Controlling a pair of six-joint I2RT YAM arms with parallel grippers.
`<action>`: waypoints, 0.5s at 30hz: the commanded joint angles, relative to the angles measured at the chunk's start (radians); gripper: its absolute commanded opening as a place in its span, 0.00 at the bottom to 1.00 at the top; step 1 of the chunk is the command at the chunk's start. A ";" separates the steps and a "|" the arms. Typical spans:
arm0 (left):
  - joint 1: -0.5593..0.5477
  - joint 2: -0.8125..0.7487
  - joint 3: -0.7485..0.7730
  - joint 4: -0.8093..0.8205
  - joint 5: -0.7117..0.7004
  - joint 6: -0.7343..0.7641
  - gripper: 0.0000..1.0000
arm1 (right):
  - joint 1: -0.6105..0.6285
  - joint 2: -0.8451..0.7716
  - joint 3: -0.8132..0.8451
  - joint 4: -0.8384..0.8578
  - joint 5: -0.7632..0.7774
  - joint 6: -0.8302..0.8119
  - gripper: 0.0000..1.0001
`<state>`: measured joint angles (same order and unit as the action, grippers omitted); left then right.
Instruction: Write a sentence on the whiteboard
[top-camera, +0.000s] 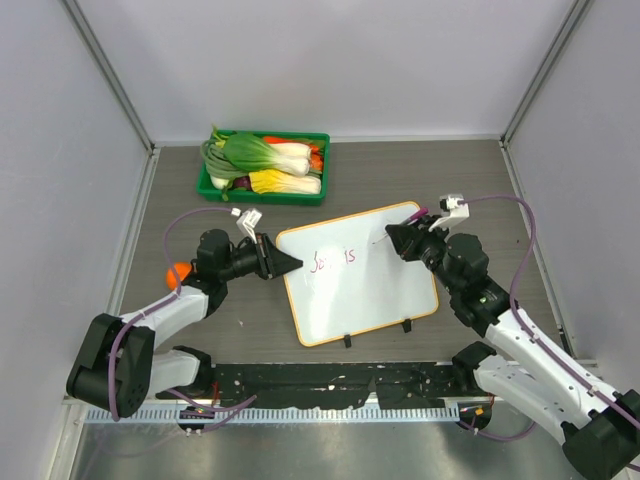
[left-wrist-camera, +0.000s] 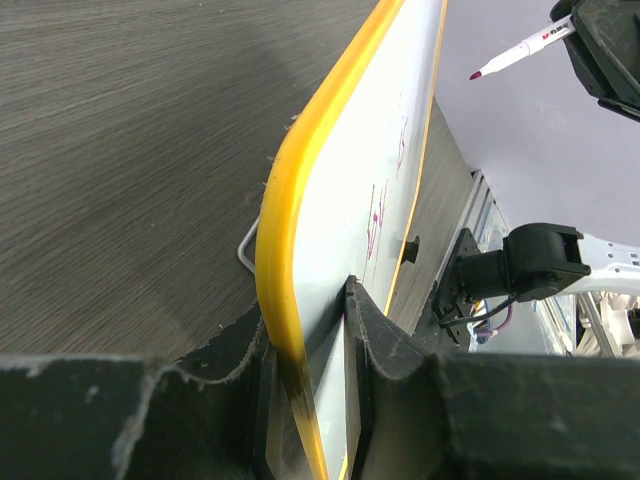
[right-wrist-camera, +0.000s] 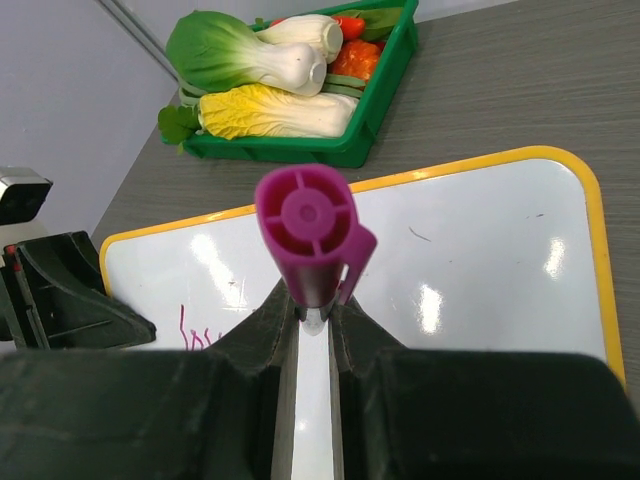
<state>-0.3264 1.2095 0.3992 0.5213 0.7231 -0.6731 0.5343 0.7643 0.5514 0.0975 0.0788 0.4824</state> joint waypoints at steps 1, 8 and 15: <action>-0.002 0.019 -0.030 -0.087 -0.131 0.165 0.00 | -0.007 -0.022 0.007 0.001 0.029 -0.037 0.01; -0.002 0.015 -0.030 -0.087 -0.134 0.165 0.00 | -0.008 -0.016 0.007 0.005 0.015 -0.051 0.01; -0.002 0.015 -0.031 -0.087 -0.133 0.164 0.00 | -0.007 -0.022 0.001 0.010 0.003 -0.056 0.01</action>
<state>-0.3264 1.2091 0.3992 0.5213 0.7231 -0.6727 0.5297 0.7528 0.5491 0.0772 0.0841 0.4465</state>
